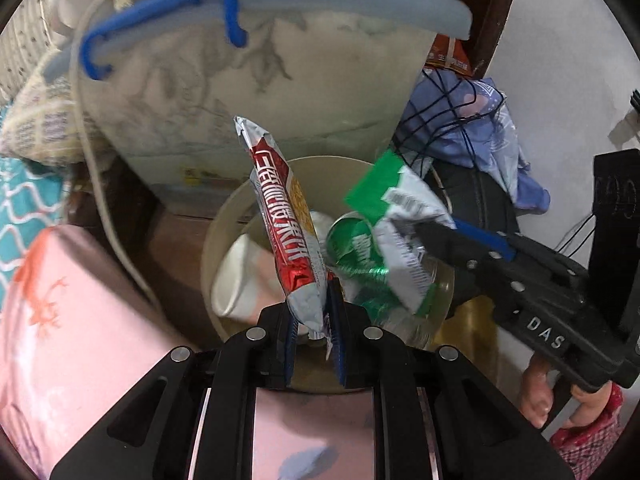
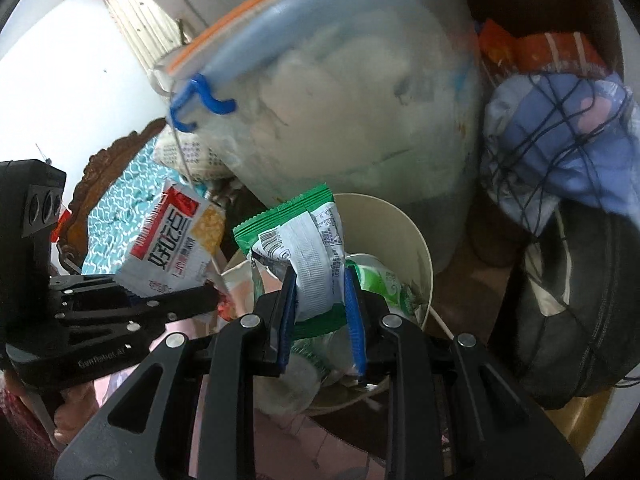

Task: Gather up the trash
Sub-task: 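Carry both held wrappers over the beige wastebasket, then open the left gripper and the right gripper to drop both wrappers into the wastebasket, then move both open grippers back over the orange peel and white wrapper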

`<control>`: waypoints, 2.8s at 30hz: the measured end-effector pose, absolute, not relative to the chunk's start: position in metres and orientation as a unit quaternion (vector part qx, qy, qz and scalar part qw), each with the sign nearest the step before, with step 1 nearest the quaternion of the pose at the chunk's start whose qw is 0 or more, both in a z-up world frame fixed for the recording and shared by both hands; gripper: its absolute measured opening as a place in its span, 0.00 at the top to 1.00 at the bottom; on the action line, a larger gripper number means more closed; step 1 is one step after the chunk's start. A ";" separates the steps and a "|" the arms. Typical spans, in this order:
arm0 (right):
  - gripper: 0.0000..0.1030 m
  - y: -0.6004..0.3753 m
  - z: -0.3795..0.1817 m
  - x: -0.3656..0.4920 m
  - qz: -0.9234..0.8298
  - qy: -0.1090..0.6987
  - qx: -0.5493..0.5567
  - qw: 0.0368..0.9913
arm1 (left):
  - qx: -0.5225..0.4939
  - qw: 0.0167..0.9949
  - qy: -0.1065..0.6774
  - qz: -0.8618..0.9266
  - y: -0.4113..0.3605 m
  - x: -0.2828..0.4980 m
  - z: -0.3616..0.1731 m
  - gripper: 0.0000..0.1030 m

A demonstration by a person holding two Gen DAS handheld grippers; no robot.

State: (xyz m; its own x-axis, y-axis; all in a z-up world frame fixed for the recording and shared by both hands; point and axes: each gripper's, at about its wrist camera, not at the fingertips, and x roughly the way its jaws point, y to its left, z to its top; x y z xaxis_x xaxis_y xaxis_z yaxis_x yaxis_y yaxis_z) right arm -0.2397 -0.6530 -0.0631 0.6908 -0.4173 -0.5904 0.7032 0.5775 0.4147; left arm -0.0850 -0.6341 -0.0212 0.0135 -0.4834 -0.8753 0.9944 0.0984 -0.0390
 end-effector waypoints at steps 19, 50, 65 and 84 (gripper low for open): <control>0.45 -0.666 -0.067 -0.217 -0.344 0.256 0.298 0.853 | 0.284 0.635 0.438 -0.569 -0.641 -0.056 -0.039 0.40; 0.39 -0.544 -0.054 -0.298 -0.318 0.102 0.411 0.848 | 0.296 0.749 0.350 -0.479 -0.479 -0.071 -0.003 0.31; 0.38 -0.492 -0.032 -0.281 -0.301 0.098 0.390 0.865 | 0.273 0.771 0.349 -0.457 -0.399 -0.065 0.012 0.30; 0.37 -0.419 -0.014 -0.237 -0.256 0.141 0.347 0.891 | 0.223 0.801 0.360 -0.422 -0.299 -0.040 0.021 0.26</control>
